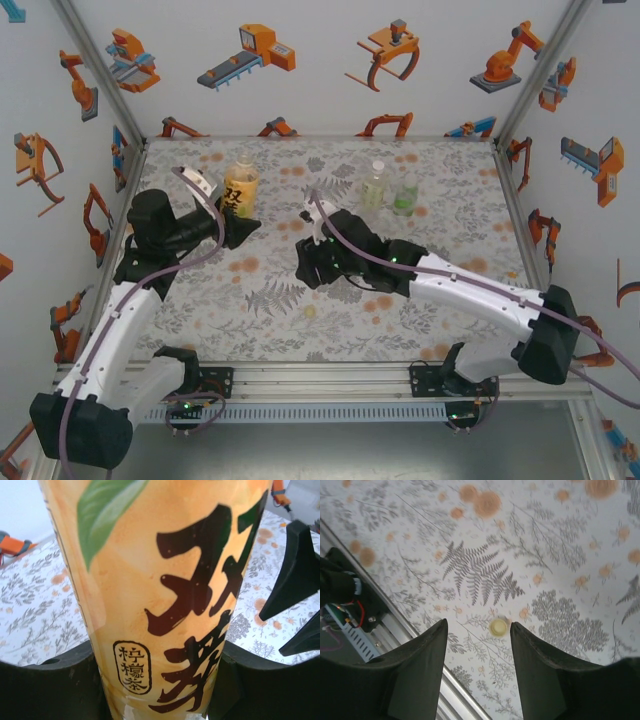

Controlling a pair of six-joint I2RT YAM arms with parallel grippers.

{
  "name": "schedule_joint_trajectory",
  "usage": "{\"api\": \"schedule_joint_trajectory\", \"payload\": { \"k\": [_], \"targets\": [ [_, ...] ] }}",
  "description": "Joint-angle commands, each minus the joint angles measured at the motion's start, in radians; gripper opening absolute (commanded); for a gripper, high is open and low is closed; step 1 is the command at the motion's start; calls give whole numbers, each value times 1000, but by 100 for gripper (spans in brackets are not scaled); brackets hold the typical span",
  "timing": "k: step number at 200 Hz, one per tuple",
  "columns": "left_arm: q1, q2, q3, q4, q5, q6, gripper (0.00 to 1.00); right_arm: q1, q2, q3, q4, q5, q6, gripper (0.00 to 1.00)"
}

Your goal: Screw on the bottle caps

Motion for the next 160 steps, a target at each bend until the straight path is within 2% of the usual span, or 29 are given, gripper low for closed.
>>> {"api": "schedule_joint_trajectory", "payload": {
  "k": [1, 61, 93, 133, 160],
  "targets": [
    [4, -18, 0, 43, -73, 2, 3, 20, 41, -12, -60, 109, 168, 49],
    [10, -21, 8, 26, -88, 13, 6, 47, 213, -7, -108, 105, 348, 48],
    [13, -18, 3, 30, -87, 13, 7, 59, 308, 53, -158, 54, 332, 45],
    [20, -10, 15, 12, -72, 19, 7, 78, 410, 122, -242, 108, 326, 45],
    [21, -12, 14, 16, -75, 15, 8, 83, 441, 131, -231, 111, 324, 45]
  ]
}}
